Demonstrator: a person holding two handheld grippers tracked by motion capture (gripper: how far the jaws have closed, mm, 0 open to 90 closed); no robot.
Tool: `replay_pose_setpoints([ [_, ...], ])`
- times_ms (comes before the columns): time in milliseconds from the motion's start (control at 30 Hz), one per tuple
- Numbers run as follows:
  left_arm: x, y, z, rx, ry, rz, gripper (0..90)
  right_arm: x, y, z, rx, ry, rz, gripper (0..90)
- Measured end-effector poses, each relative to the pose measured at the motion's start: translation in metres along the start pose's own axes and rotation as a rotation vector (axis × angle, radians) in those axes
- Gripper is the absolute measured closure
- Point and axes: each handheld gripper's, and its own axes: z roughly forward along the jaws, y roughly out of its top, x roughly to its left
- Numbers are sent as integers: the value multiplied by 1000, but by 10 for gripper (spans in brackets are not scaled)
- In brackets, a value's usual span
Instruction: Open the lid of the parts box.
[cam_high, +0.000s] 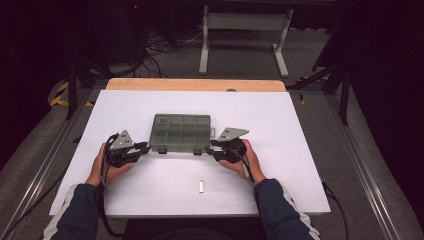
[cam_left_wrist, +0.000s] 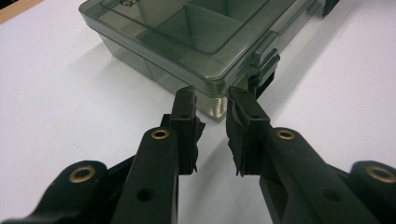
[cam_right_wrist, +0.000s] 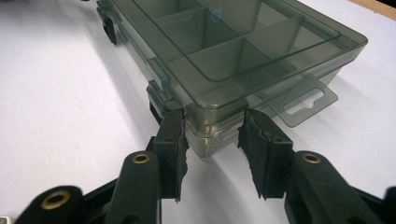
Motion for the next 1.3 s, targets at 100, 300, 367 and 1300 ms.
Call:
replay_pose_setpoints([
  [100,0,1,1,-1,-3,-4,722,0,0,0,-2,-5,1,616],
  [300,-1,2,7,5,-10,-25,654,0,0,0,-5,-5,-1,621],
  [367,-2,2,7,1,-10,-33,652,0,0,0,-5,-6,-2,622],
  [1300,9,32,4,-88,187,58,530,-1,21,-16,-171,-249,-144,628],
])
